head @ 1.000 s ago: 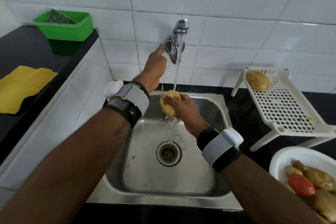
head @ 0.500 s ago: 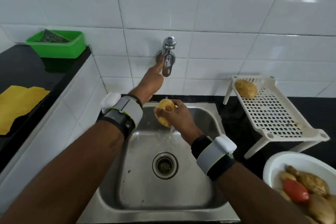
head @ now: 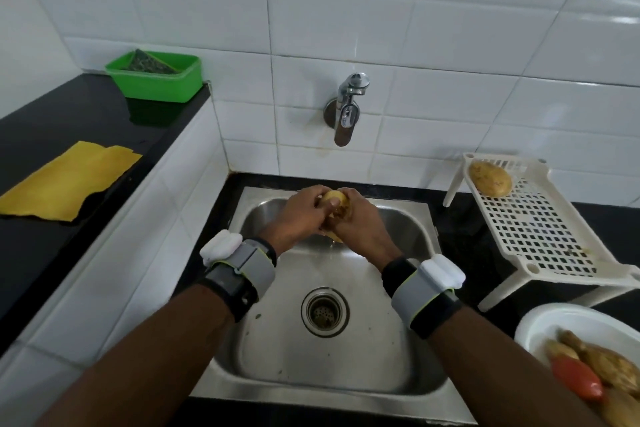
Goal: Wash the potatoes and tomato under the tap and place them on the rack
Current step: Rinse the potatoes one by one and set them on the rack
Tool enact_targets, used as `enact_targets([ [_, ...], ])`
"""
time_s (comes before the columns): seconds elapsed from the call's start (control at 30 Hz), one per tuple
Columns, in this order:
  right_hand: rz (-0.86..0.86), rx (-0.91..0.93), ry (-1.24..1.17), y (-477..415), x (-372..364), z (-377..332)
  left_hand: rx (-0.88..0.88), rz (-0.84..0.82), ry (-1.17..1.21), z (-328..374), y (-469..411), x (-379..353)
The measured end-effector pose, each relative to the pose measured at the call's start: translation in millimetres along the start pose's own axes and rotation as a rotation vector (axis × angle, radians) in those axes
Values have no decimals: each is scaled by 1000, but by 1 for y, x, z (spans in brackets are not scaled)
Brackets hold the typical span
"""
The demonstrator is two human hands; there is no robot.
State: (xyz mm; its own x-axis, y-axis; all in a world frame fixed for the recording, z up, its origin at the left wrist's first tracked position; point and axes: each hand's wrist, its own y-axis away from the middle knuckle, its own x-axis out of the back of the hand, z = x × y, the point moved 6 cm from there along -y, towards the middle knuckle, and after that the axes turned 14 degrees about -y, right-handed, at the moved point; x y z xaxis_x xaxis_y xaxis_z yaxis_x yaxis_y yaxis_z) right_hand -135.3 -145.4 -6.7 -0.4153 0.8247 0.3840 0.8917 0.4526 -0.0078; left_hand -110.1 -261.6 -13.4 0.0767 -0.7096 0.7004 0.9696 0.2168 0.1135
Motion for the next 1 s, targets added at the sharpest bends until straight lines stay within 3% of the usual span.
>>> enact_targets([
  [0.33,26,141,35,2,13,-25,-155,153,-66,31,6,21],
  [0.47,41,163,-15,8,15,-19,-116,201,-85,27,9,20],
  [0.67,-179,-62,165,27,1,35,222,27,138,-21,33,-33],
  [0.8,-141,14,197,28,14,31,208,38,226,-8,28,-34],
  [1.0,-66,42,228,39,48,40,171,-107,258,20,25,-63],
])
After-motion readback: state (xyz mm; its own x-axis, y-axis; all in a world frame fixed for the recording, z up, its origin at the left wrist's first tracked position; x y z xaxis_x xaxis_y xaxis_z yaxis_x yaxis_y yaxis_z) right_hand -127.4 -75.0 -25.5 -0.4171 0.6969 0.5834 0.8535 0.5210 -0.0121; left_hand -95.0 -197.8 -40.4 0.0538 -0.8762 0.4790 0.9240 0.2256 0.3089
